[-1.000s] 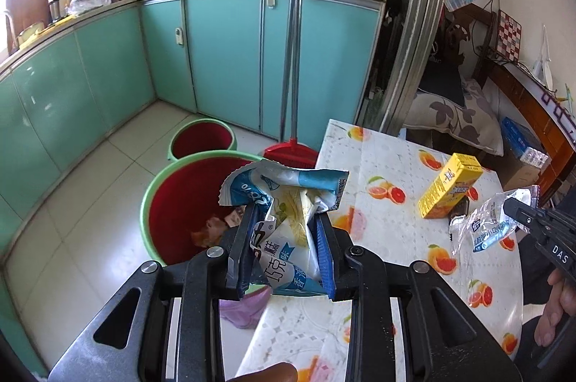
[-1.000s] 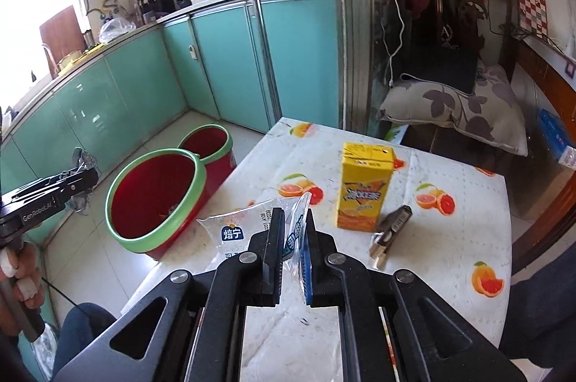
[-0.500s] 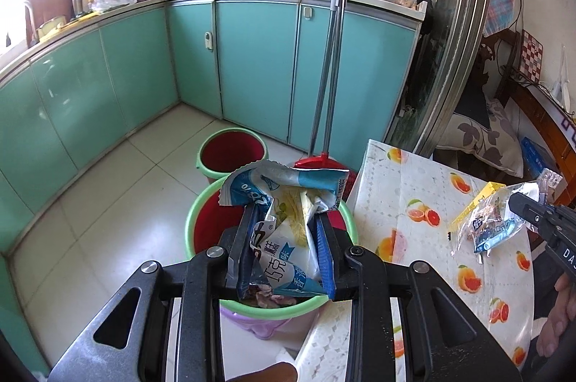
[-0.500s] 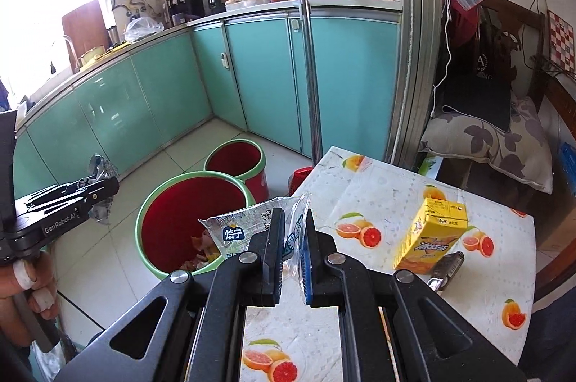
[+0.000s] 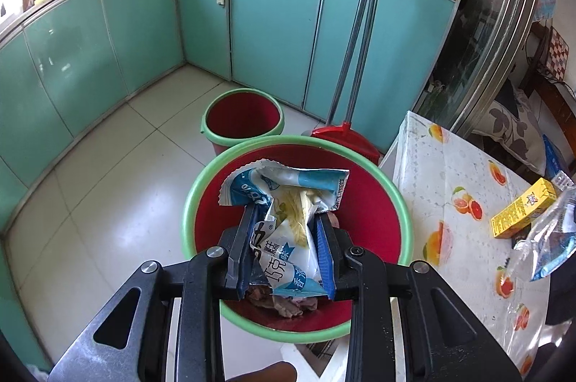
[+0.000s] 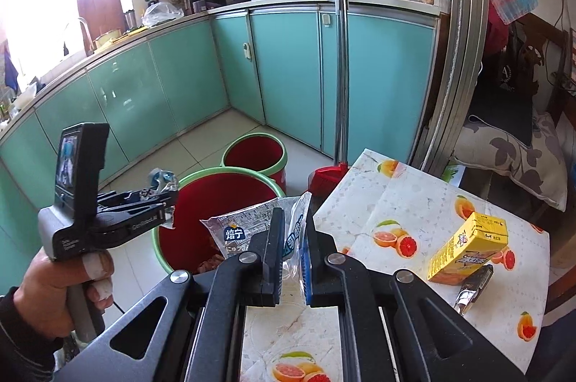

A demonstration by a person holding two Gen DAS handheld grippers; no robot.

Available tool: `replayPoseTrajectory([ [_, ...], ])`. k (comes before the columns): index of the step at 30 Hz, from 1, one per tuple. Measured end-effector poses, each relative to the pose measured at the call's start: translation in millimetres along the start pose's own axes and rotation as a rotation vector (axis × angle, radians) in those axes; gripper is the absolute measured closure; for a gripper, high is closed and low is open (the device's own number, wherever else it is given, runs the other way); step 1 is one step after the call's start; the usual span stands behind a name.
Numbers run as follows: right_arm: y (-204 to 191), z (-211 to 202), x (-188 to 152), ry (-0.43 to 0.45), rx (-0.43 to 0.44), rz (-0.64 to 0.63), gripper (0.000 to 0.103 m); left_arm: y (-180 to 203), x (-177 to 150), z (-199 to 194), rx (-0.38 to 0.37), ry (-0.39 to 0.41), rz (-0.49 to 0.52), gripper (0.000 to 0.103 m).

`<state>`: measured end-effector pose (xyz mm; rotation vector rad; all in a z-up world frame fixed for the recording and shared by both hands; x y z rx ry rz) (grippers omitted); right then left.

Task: Collect trash
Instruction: 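Carry both bags over the red bucket and open both tools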

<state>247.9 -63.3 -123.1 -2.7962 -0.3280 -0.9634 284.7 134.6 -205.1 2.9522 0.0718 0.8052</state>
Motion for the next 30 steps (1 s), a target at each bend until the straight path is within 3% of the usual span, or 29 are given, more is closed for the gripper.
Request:
replayPoseTrajectory([
  [11, -4.8, 6.3, -1.9, -0.014, -0.011, -0.028, 0.096, -12.3, -10.5, 46.6, 0.023, -0.072, -0.006, 0.073],
  [13, -4.0, 7.3, -2.3, -0.018, -0.012, -0.025, 0.096, -12.1, -12.6, 52.4, 0.029, -0.087, -0.004, 0.064],
  [18, 0.2, 11.3, -4.4, -0.030, -0.023, -0.025, 0.096, -12.8, -11.6, 54.1, 0.016, -0.080, -0.021, 0.027],
  [20, 0.0, 13.3, -4.8, -0.034, -0.025, -0.025, 0.096, -13.5, -9.9, 50.6, 0.014, -0.068, -0.023, 0.018],
  [23, -3.0, 18.4, -3.1, -0.039, -0.021, -0.026, 0.096, -13.5, -6.8, 44.0, 0.001, -0.053, -0.024, 0.016],
  [26, -8.6, 25.3, 2.1, -0.034, -0.007, -0.035, 0.096, -18.8, -2.1, 32.9, 0.018, -0.019, -0.036, 0.000],
  [30, -24.5, 42.5, 11.2, -0.036, 0.029, -0.065, 0.096, -44.8, 4.5, 5.6, 0.067, 0.055, -0.112, 0.000],
])
Point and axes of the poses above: each gripper's, at about its wrist camera, not at the fingertips, and z roughly the way its jaws point, y to its right, x to its top, the point moved 7 cm from there along z, roughly the way its jaws point, and after that the axes turned 9 degrees about -y, right-handed, at the moved point
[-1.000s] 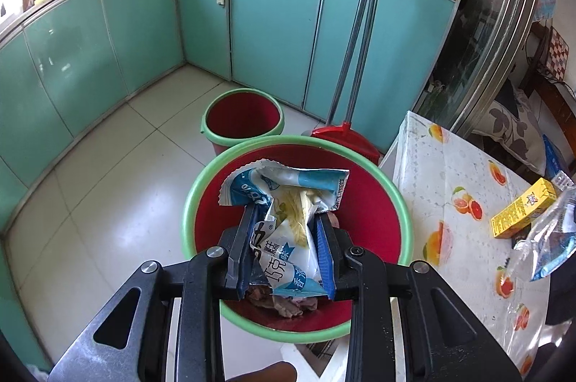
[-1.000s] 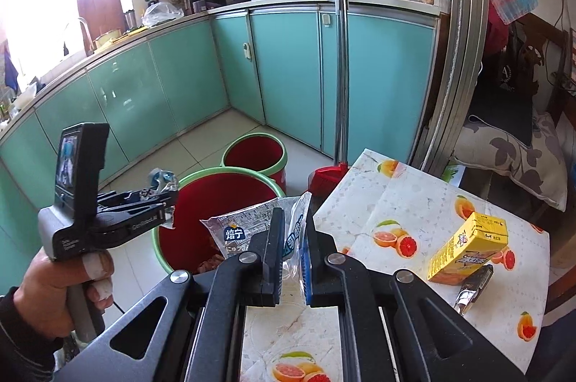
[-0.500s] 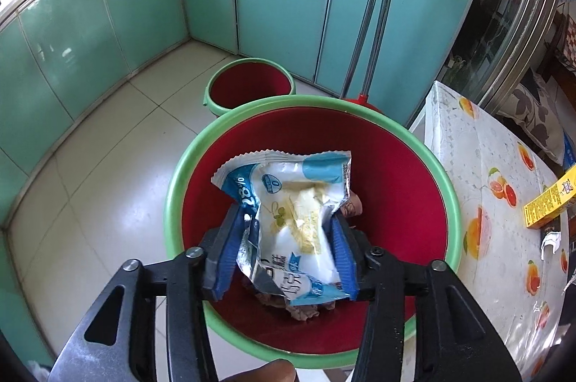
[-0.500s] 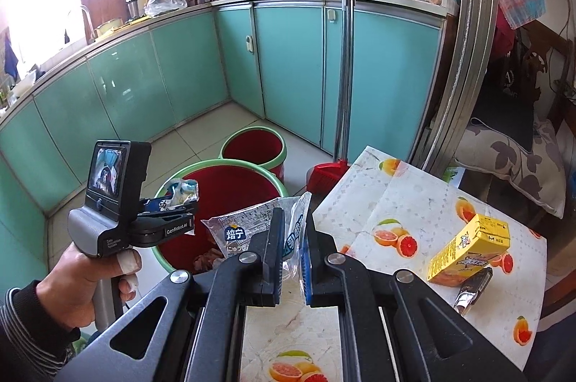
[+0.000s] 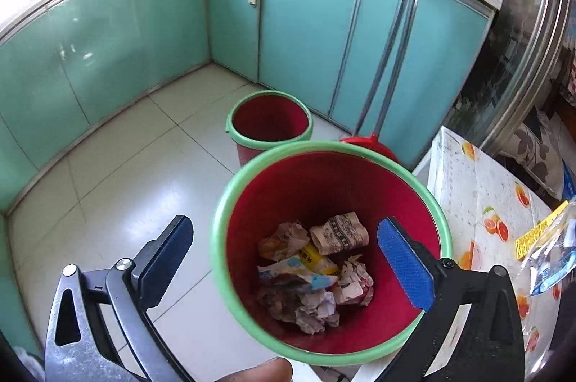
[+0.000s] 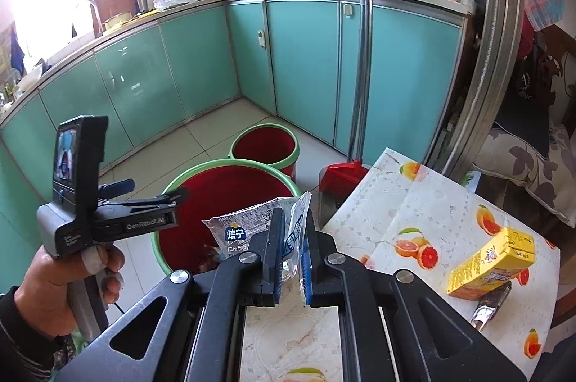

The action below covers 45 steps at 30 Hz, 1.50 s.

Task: Collect trash
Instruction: 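Carry both bags over the red bucket and open both tools, then return to the table and grasp the yellow iced-tea carton with the left tool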

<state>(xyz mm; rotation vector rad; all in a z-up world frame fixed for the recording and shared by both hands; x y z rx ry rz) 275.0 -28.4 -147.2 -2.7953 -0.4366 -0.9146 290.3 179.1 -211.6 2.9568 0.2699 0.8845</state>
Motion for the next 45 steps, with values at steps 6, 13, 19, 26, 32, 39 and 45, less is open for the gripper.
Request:
replayPoseTrajectory([
  [6, -34.2, 32.9, 17.4, -0.009, 0.044, -0.065, 0.096, -51.1, 4.3, -35.8, 0.069, 0.087, -0.124, 0.000],
  [13, -71.7, 85.0, 32.6, -0.060, 0.083, -0.117, 0.096, -84.4, -3.1, -61.7, 0.090, 0.131, -0.187, 0.000],
  [19, -88.2, 123.5, 34.0, -0.111, 0.095, -0.127, 0.092, -100.1, -8.3, -68.6, 0.102, 0.136, -0.200, 0.000],
  [26, -89.0, 136.4, 26.4, -0.122, 0.098, -0.126, 0.030, -105.0, -10.8, -69.3, 0.103, 0.137, -0.207, 0.000],
  [32, -79.6, 112.4, 19.3, -0.095, 0.090, -0.112, 0.030, -97.1, -10.5, -70.4, 0.086, 0.140, -0.186, 0.000],
  [39, -44.5, 48.1, -1.9, -0.010, 0.019, -0.084, 0.025, -56.6, -8.1, -72.1, 0.026, 0.131, -0.097, 0.000],
  [45, 17.2, -9.0, -37.2, 0.034, -0.099, 0.006, 0.021, 9.8, -12.1, -79.3, -0.050, 0.130, 0.020, 0.000],
])
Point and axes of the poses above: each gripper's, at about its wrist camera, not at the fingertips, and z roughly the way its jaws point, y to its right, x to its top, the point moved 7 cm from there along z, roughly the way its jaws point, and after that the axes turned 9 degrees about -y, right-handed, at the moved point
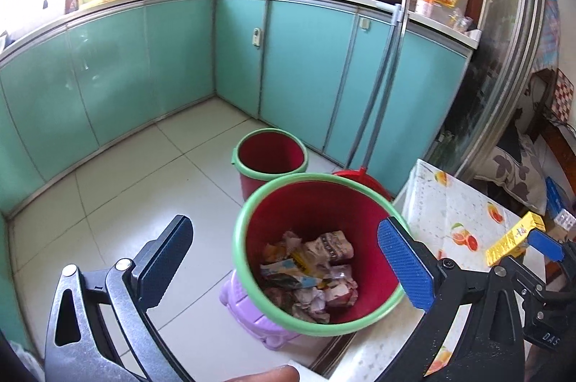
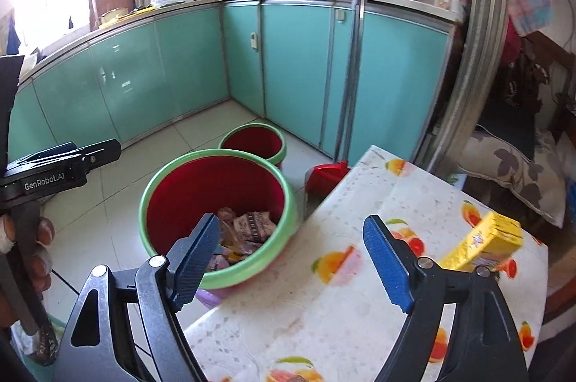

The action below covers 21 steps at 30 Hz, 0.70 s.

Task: Collect trash
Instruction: 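Return to the table and grasp the yellow iced-tea carton with the left tool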

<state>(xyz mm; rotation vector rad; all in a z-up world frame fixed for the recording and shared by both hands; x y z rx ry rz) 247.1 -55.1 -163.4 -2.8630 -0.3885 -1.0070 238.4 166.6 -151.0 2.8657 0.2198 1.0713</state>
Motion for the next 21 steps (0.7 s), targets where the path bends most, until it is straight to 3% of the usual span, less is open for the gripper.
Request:
replayPoseTrajectory([
  [9, 119.3, -63.7, -68.8, -0.001, -0.181, 0.164, 0.019, 132.6, -22.0, -10.5, -0.190, -0.032, 0.232, 0.000],
  [15, 194.2, -92.2, -112.6, -0.013, -0.244, 0.274, 0.019, 210.1, -42.5, -10.0, -0.309, -0.066, 0.345, 0.000],
  [21, 250.1, -118.2, -144.1, -0.007, -0.308, 0.346, 0.019, 267.8, -54.9, 6.0, -0.327, -0.100, 0.385, 0.000],
])
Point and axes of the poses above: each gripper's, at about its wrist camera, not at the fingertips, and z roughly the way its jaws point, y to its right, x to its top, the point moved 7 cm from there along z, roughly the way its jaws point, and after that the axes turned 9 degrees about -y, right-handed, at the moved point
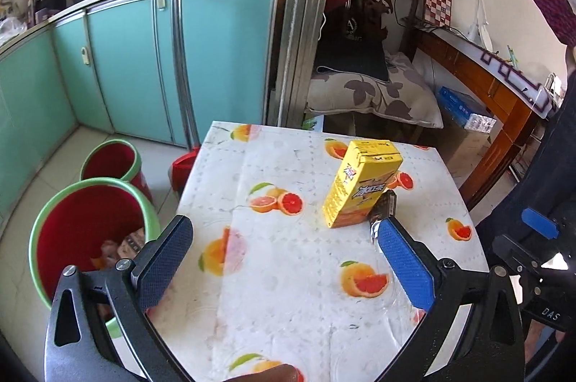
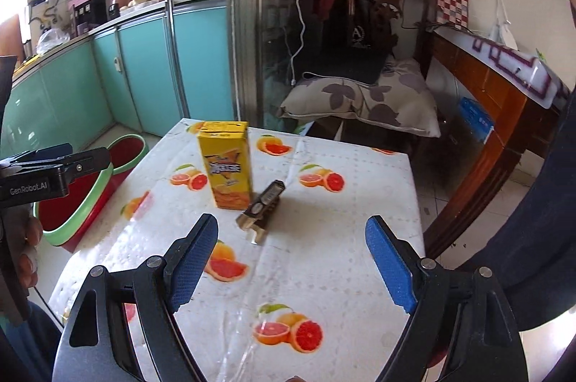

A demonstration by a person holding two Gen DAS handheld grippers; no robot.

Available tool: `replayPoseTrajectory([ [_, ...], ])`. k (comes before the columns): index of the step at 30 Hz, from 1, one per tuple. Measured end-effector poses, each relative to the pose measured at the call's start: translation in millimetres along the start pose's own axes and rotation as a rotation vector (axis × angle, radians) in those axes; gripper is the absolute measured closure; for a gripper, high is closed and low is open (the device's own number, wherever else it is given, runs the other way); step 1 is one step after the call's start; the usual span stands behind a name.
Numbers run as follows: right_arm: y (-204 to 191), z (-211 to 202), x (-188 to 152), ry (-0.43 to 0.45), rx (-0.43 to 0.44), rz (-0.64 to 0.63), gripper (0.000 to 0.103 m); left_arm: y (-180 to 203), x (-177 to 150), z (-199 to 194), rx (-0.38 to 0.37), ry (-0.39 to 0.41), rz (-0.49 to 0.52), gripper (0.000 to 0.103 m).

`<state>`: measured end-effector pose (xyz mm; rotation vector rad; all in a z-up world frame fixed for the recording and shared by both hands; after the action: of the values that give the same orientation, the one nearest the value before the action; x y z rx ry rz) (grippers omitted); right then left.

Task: Collect trash
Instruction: 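Return to the table and grasp the yellow iced-tea carton with the left tool, then lift the carton with the left tool while the right grasps the black box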

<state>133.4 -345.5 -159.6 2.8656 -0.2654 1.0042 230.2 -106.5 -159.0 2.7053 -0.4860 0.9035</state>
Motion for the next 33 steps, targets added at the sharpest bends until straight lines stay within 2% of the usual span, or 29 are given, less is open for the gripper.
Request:
replayPoseTrajectory([
  [8, 56.3, 1.4, -17.8, -0.020, -0.039, 0.066, 0.019, 55.3, 15.2, 46.5, 0.017, -0.047, 0.010, 0.000],
  [14, 78.7, 6.9, -32.1, -0.037, -0.042, 0.103, 0.019, 88.5, 23.6, 78.2, 0.053, -0.058, 0.027, 0.000],
  [23, 92.9, 24.1, -42.1, -0.066, -0.020, 0.156, 0.019, 87.4, 31.4, 119.2, 0.160, -0.077, -0.029, 0.000],
  [27, 94.1, 30.6, -44.1, -0.075, -0.017, 0.162, 0.019, 82.2, 31.2, 131.0, 0.164, -0.097, -0.051, 0.002],
  [28, 95.1, 32.2, -44.4, -0.077, -0.014, 0.167, 0.019, 82.0, 30.8, 133.7, 0.162, -0.103, -0.050, 0.004],
  [29, 95.5, 33.7, -44.8, -0.080, -0.014, 0.169, 0.019, 81.6, 29.6, 136.2, 0.165, -0.112, -0.048, 0.016],
  [30, 95.6, 35.4, -45.3, -0.083, -0.014, 0.170, 0.019, 81.8, 28.2, 139.3, 0.169, -0.126, -0.041, 0.036],
  [31, 95.6, 36.7, -45.7, -0.085, -0.014, 0.171, 0.019, 82.0, 26.7, 142.3, 0.172, -0.141, -0.036, 0.045],
  [33, 94.3, 38.3, -46.5, -0.088, -0.014, 0.172, 0.019, 82.4, 25.8, 142.3, 0.170, -0.140, -0.029, 0.045],
])
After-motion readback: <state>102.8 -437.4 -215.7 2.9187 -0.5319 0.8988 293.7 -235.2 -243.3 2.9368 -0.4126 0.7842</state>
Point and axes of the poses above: each gripper's, at about its wrist camera, not at the fingertips, and z roughly the way its jaws point, y to its right, x to its top, the point moved 7 cm from there along z, roughly the way its jaws point, and after that the axes turned 9 degrees about -y, right-handed, at the moved point
